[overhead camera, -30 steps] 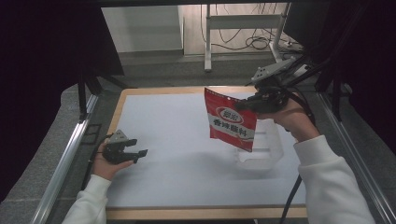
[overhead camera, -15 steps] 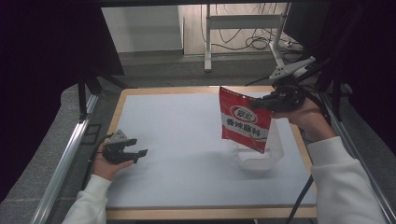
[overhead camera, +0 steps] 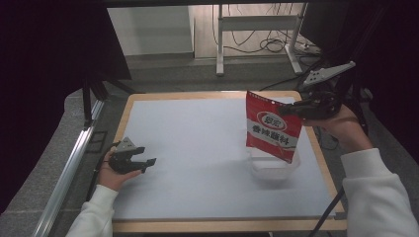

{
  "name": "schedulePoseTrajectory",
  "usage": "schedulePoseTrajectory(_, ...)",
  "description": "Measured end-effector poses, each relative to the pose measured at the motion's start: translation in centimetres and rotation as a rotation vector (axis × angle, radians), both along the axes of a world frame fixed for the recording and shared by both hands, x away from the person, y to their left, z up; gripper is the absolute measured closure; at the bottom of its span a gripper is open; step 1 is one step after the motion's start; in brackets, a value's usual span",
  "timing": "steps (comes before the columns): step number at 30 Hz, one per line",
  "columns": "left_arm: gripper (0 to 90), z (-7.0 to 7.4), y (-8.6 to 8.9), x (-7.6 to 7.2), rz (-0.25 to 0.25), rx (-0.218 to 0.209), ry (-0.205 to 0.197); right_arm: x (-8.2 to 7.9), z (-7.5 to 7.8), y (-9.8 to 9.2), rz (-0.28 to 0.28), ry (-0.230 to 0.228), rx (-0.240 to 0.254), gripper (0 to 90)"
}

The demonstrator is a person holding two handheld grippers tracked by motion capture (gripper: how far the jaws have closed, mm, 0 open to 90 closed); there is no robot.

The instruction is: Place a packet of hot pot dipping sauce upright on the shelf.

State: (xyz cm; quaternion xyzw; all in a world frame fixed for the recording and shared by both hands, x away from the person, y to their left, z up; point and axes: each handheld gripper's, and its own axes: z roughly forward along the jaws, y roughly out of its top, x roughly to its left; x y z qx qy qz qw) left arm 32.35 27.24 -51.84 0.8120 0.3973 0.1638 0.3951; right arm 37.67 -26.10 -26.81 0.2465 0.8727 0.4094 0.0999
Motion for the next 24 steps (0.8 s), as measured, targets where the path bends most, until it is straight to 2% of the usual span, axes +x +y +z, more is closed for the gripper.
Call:
schedulePoseTrajectory(4,30.0,0.1,0.0,0.0,0.002,-0.010,-0.008,0.0,0.0,-0.4,-0.004,0.006,0.008,89.4)
schedulePoseTrajectory(16,30.0,-0.1,-0.2,0.2,-0.010,-0.009,0.000,-0.5,-0.6,-1.2,0.004,0.015,0.032,89.3)
schedulePoseTrajectory(24,30.1,-0.1,-0.2,0.3,-0.009,-0.011,-0.001,-1.2,0.2,-1.5,0.011,0.002,0.045,89.3)
